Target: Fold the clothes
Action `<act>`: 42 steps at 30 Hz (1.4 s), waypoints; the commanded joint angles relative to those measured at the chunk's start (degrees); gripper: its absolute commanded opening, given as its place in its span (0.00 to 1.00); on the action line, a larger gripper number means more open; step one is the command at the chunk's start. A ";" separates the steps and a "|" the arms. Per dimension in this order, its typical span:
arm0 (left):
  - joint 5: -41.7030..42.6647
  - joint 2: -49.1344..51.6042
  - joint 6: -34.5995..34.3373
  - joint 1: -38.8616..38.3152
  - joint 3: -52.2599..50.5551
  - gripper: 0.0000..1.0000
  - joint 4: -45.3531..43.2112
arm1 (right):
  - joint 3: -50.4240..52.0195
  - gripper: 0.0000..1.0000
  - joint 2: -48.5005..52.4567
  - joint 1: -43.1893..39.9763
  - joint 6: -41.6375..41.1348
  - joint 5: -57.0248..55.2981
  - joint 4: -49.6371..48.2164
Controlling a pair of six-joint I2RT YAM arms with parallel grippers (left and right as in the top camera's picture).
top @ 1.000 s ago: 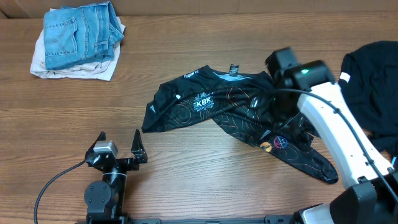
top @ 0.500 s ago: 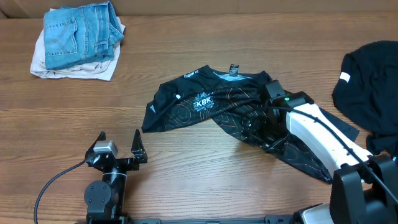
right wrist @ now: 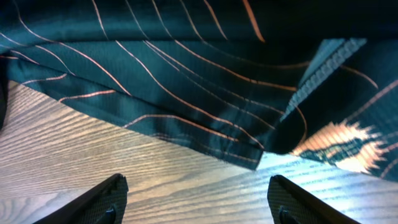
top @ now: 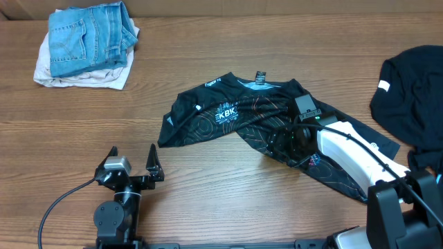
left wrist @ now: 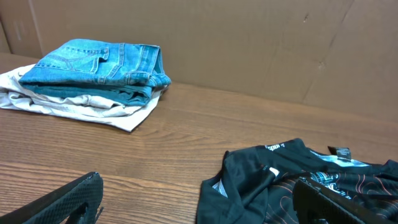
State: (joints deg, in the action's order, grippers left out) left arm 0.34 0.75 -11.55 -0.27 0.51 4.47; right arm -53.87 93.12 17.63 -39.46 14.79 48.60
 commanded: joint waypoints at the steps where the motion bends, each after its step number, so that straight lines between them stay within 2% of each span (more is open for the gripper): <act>1: -0.57 -0.48 1.27 0.35 -0.24 1.00 -0.02 | 0.63 0.77 1.46 0.11 0.90 -0.13 -0.26; 11: -0.57 -0.48 1.27 0.35 -0.24 1.00 -0.02 | 0.72 0.77 3.85 -0.02 1.60 -1.38 -0.90; 18: -0.57 -0.48 1.27 0.35 -0.24 1.00 -0.02 | 0.72 0.68 5.27 -0.02 2.01 -1.92 -1.81; 26: -0.57 -0.48 1.27 0.35 -0.24 1.00 -0.02 | 0.72 0.47 5.27 -0.02 1.95 -3.23 -1.81; 37: -0.57 -0.48 1.27 0.35 -0.24 1.00 -0.02 | -4.55 0.04 5.25 -0.02 1.95 -10.64 5.07; 42: -0.57 -0.48 1.27 0.35 -0.24 1.00 -0.02 | -9.42 0.04 5.14 -0.02 1.73 -11.89 10.56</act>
State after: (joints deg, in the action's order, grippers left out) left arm 0.34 0.75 -11.55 -0.27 0.51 4.45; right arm -59.02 98.32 17.61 -37.47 5.43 57.19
